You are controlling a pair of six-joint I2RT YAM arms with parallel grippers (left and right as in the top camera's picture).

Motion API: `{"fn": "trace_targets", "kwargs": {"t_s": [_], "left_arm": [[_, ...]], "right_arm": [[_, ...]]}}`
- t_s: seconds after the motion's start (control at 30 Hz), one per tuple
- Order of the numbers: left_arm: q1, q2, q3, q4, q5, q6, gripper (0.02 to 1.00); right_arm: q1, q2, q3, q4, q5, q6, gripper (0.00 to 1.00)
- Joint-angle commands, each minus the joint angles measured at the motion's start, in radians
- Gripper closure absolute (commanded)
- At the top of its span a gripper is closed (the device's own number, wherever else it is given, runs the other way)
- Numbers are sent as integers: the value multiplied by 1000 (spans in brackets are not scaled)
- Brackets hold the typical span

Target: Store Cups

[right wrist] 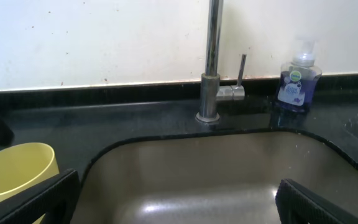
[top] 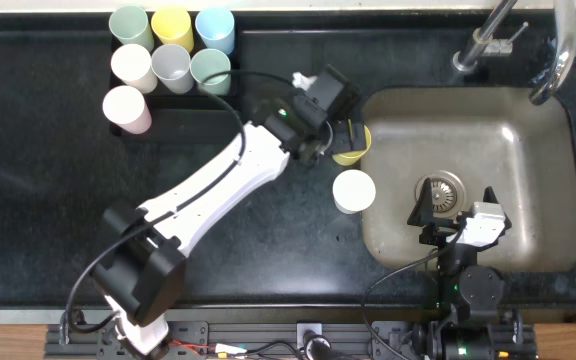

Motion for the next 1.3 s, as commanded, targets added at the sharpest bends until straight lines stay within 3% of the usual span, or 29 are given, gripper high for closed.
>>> {"fn": "trace_targets", "kwargs": {"t_s": [0.03,0.3,0.73,0.83,0.93,0.97,1.1,1.3], "left_arm": [[14,5,3,-1,12,60,18],[18,24,3,-30,-15,103,45],[20,83,2,-32,28,102,62],[20,85,2,-32,27,101,165],[20,85,2,-32,26,102,735],[20,85,2,-31,26,102,838],[21,83,5,-20,15,102,980],[76,-43,15,-21,-140,101,982]], "right_arm": [[-6,-7,0,6,-6,-3,3],[-6,-7,0,6,-6,-3,5],[-6,-7,0,6,-6,-3,3],[-6,-7,0,6,-6,-3,3],[-6,-7,0,6,-6,-3,5],[-6,-7,0,6,-6,-3,5],[-6,-7,0,6,-6,-3,3],[-6,-7,0,6,-6,-3,5]]}}
